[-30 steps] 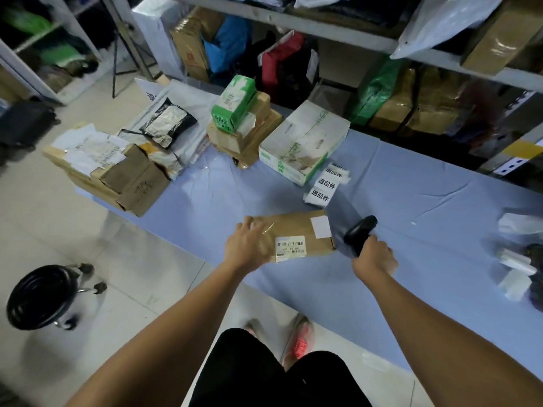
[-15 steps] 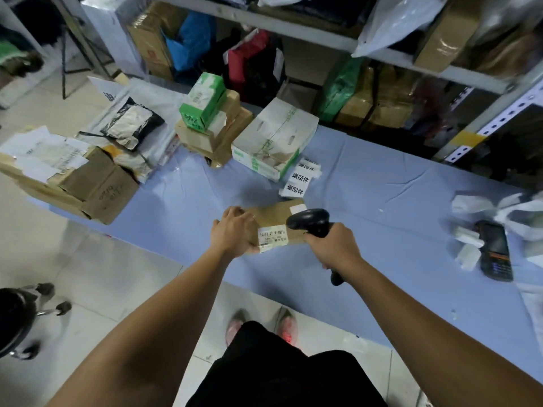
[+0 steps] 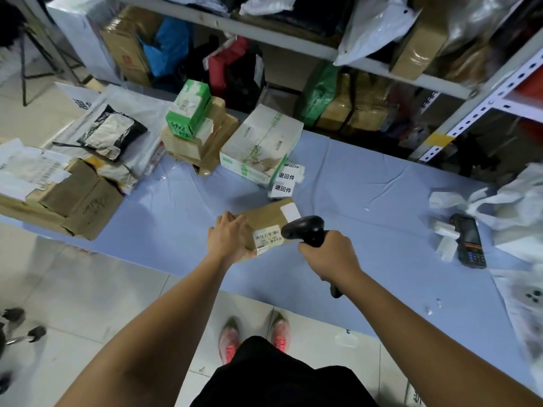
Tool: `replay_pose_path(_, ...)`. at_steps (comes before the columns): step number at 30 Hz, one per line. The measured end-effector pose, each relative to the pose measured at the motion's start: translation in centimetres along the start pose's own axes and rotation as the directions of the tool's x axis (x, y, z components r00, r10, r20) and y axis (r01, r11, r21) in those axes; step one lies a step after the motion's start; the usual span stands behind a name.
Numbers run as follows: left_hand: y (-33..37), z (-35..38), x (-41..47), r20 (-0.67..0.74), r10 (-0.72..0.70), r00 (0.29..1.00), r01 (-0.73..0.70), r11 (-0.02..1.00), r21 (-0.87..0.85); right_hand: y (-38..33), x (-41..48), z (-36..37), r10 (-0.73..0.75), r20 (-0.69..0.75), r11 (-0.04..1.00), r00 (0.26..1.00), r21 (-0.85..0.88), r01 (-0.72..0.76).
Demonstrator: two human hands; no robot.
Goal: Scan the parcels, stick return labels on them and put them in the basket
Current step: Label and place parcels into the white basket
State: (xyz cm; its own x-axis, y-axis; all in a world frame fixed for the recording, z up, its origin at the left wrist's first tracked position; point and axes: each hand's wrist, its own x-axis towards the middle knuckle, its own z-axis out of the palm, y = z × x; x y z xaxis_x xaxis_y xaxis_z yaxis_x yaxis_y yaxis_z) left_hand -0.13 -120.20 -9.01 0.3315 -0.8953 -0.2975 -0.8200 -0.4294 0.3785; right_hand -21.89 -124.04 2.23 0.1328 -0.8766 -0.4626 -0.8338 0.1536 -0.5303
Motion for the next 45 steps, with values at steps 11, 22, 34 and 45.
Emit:
replay_pose_path(11, -0.4, -0.9, -0.9, 0.071, 0.060, 0.996, -0.064, 0.996, 0.055, 5.9, 4.9, -0.3, 0.057, -0.106, 0.991, 0.993, -0.110, -0.069)
replay_pose_path(22, 4.7, -3.6, 2.3, 0.033, 0.009, 0.999, -0.005, 0.994, -0.107, 9.5, 11.2, -0.1, 0.022, -0.141, 0.926, 0.990, -0.371, -0.073)
replay_pose_path(34, 12.4, -4.3, 14.2, 0.043, -0.077, 0.996, 0.085, 0.964, -0.252, 11.0, 12.6, 1.0, 0.102, -0.093, 0.913, 0.990, -0.388, -0.130)
replay_pose_path(45, 15.6, -2.8, 16.9, 0.186, -0.161, 0.969, 0.242, 0.758, -0.606, 6.9, 13.3, -1.8, 0.110, -0.293, 0.975, 0.950, 0.219, -0.045)
